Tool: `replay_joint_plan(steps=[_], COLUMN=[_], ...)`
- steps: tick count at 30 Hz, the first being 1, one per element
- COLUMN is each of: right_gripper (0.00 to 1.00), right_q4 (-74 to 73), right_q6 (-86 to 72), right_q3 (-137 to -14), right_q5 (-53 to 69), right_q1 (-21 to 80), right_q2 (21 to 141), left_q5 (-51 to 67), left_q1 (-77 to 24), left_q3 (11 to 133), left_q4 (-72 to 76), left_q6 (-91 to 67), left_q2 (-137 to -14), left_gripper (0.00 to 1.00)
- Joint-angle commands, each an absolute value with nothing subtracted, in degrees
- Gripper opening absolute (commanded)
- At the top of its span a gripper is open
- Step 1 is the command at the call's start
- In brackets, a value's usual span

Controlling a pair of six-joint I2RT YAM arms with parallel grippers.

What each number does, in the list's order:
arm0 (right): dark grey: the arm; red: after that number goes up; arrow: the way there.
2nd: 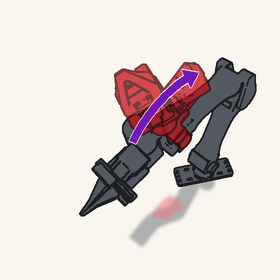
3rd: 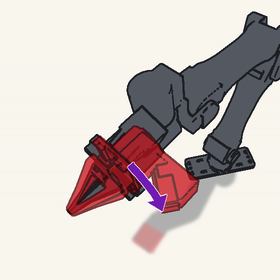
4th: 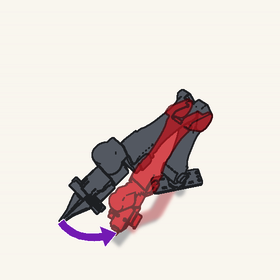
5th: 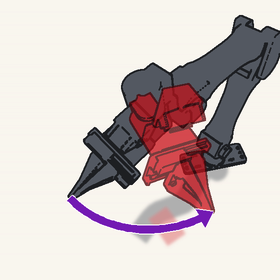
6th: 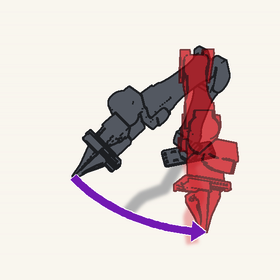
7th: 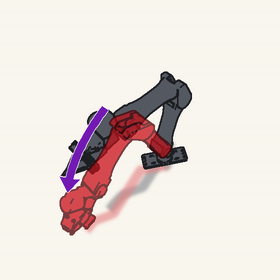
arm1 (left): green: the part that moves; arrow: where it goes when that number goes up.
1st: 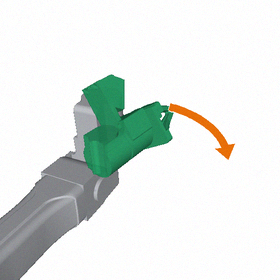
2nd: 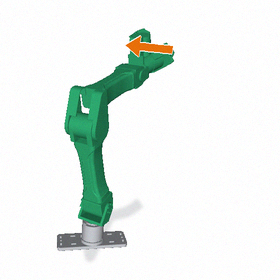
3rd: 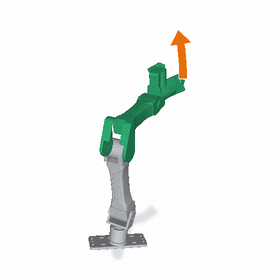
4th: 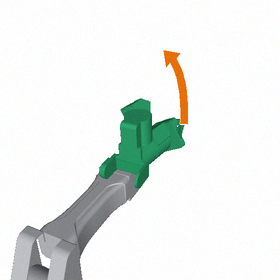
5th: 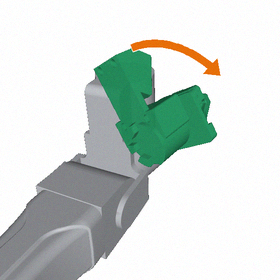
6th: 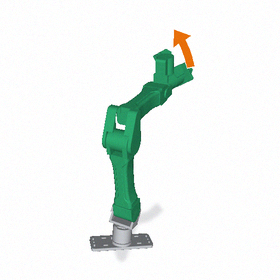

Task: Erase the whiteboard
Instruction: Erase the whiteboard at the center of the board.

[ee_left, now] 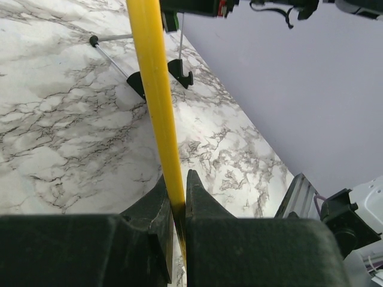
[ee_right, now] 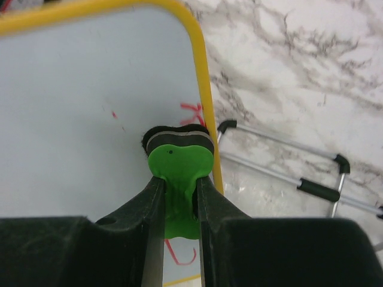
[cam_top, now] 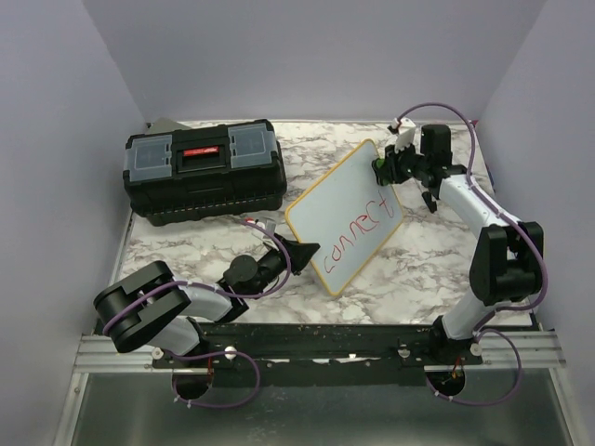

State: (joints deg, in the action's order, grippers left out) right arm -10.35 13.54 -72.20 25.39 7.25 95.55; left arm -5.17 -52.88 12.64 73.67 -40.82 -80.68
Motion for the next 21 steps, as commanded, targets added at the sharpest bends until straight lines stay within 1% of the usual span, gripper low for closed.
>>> replay_joint_plan(steps=[1, 6, 16, 21], right_gripper=[0.01, 0.01, 0.01, 0.01], right_q4=[-15.9, -16.1, -17.2, -17.8], right_q6=[17.5, 17.7, 8.3, 4.7], right_q3=[-66.2, -66.6, -83.3, -84.9], right_q5=[22.5, 24.0, 33.4, 34.9], right_q1=[6.5, 6.4, 6.5, 6.5], right_q2=[95.6, 96.2, 103.1, 104.5], left_q5=[5.4, 5.7, 5.6, 5.8], left_q1=[-54.1, -54.1, -54.1, -54.1], left_q3=[13.7, 13.7, 13.8, 14.0], left_q4=[76.5, 77.4, 76.0, 75.5], left_q6=[-39.0, -39.3, -39.1, -39.0], left_q2=[-79.6, -80.4, -79.6, -79.5], left_gripper=[0.00, 0.00, 0.00, 0.00])
